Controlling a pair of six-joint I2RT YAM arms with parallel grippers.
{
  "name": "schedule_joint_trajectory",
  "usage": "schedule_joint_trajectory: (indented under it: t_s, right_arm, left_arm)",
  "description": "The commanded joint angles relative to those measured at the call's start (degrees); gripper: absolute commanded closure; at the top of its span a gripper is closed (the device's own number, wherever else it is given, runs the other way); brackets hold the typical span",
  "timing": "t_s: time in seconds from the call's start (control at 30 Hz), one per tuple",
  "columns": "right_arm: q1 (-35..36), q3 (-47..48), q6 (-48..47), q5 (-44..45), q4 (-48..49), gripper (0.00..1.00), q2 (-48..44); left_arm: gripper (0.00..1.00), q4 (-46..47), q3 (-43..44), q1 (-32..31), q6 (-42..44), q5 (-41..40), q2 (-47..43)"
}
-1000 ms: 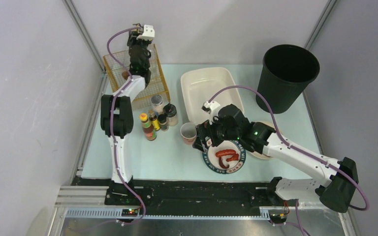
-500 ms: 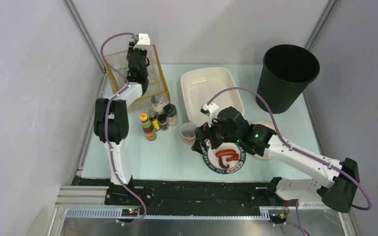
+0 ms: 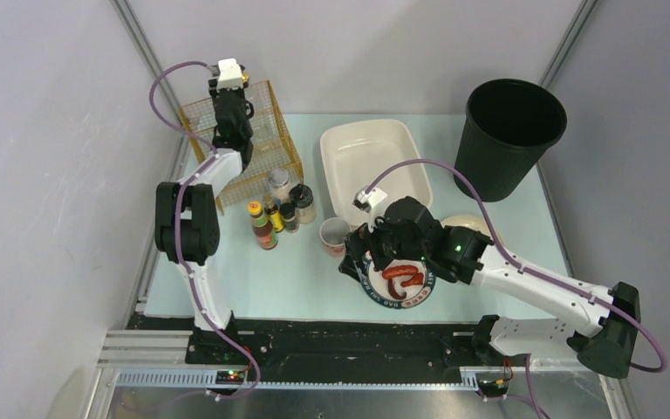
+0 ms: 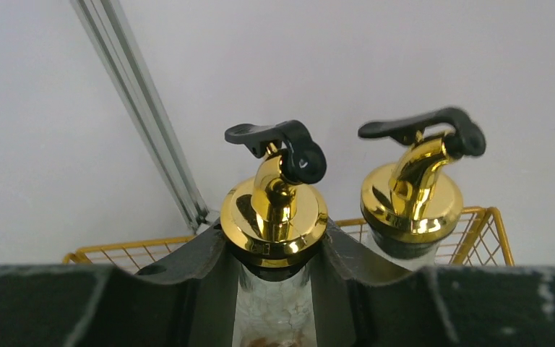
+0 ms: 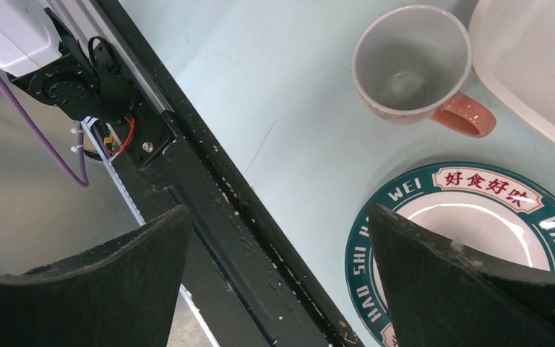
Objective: Clear the kitchen counter
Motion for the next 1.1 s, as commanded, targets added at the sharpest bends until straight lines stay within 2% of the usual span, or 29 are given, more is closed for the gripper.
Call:
schedule_joint_trajectory:
  t_s: [0.0, 0.23, 0.4, 0.53, 0.57, 0.63, 0.77, 0.9, 1.07]
  right_arm:
    - [1.33, 0.72, -1.0, 2.51, -0.33, 0.05, -2.05]
    - [1.82, -0.47, -0.83, 3.25, 0.33, 0.03, -3.11]
    - [1.9, -0.49, -0.75, 3.4, 0.64, 0.03, -3.44]
    - [1.9, -0.48, -0.72, 3.71, 0.85, 0.02, -3.73]
    - [1.88, -0.46, -0.75, 3.73, 0.86, 0.02, -3.86]
    - [1.8, -0.51, -0.77, 3.79, 0.88, 0.02, -4.04]
    - [1.8, -0.48, -0.81, 3.66, 1.03, 0.01, -3.79]
    - [1.74, -0.43, -0.76, 3.44, 0.95, 0.01, -3.73]
    - [1.88, -0.45, -0.94, 3.35, 0.84, 0.01, -4.45]
  left_arm:
    - [0.96, -0.24, 2.19, 0.24, -6.11, -1.44, -4.15]
    - [0.83, -2.67, 2.16, 0.57, -8.4, -2.56, -4.26]
    - [0.57, -4.38, 2.04, 1.1, -8.37, -2.4, -4.22]
    - [0.43, -5.07, 0.86, 1.34, -8.59, -1.59, -5.49]
    - [0.34, -5.09, 0.66, 1.36, -8.59, -1.42, -5.83]
    - [0.22, -5.32, -0.12, 1.4, -8.59, -0.89, -6.8]
    - [0.09, -5.35, -2.23, 1.45, -8.65, 1.02, -9.4]
    - [0.01, -5.37, -5.36, 1.43, -10.11, 2.58, -12.96]
    - [0.0, -5.56, -10.6, 1.22, -12.24, 3.76, -18.02]
